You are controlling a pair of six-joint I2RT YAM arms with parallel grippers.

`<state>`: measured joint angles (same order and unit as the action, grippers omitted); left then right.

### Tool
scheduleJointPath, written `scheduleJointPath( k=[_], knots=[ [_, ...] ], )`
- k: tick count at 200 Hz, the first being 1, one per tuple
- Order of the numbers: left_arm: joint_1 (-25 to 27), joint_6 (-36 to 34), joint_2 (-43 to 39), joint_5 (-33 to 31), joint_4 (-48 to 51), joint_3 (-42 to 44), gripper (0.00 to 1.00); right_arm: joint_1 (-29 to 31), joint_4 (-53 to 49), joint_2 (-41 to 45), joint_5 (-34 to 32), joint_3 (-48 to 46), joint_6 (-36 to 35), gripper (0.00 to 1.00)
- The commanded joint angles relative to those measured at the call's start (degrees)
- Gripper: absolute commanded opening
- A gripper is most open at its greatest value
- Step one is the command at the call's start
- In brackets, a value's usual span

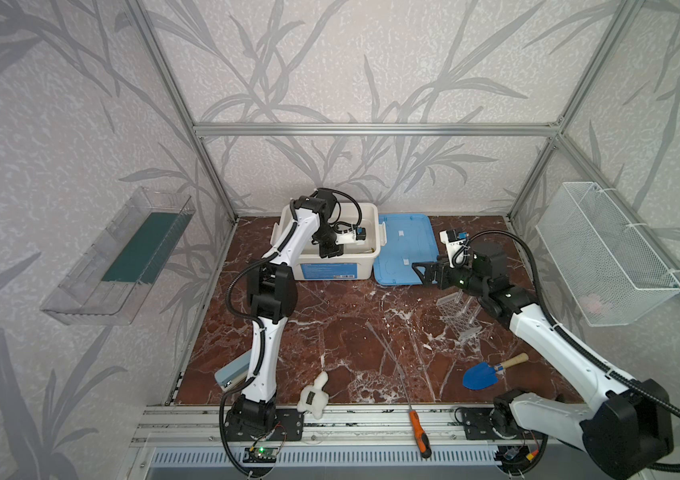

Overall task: Organize the chemistry lab equipment
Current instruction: 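Lower the rod into the bin with the left gripper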

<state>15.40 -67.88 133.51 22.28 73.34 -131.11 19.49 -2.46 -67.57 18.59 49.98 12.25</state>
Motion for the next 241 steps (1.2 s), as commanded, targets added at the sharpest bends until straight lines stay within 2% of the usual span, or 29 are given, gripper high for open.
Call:
scheduleJointPath(
  k=[1,23,44,76,100,141,184,191,229,241],
  knots=[
    [-0.28,-0.08,1.53,1.81,7.63,-0.42,0.0,-0.24,2.19,-0.06,0.94,-0.58,0.71,0.98],
    [-0.37,-0.37,1.34,-0.23,7.87,-0.14,0.0,-0.24,2.07,-0.02,0.79,-0.78,0.5,0.98],
    [-0.41,0.36,0.92,-5.08,2.88,1.67,0.0,-0.24,2.06,-0.24,0.66,-0.76,0.41,0.98],
    [-1.72,0.87,3.49,-1.28,4.1,-2.01,0.0,-0.21,2.28,-1.04,0.7,-0.69,0.34,0.98],
    [-1.95,1.15,5.79,-4.98,1.63,-2.31,0.0,-0.24,2.37,-1.75,0.57,-0.47,0.32,0.98],
    [-3.18,2.82,7.11,-2.69,-3.24,-1.87,0.0,-0.23,2.46,-3.07,0.59,-0.01,0.41,0.98],
    [-3.01,4.06,8.61,-7.4,-8.63,-0.89,0.0,-0.24,2.73,-4.14,0.66,0.12,0.59,0.98],
    [-3.05,5.95,8.78,-7.41,-8.68,-0.88,0.0,-0.24,2.8,-4.3,0.68,0.12,0.58,0.98],
    [-2.83,4.97,8.43,-7.02,-8.35,0.64,0.0,-0.24,3.32,-5.15,0.68,0.02,0.76,0.98],
    [-2.59,2.5,8.49,-7.55,-8.24,1.22,0.0,-0.26,3.55,-5.42,0.66,-0.05,0.89,0.98]
  ],
)
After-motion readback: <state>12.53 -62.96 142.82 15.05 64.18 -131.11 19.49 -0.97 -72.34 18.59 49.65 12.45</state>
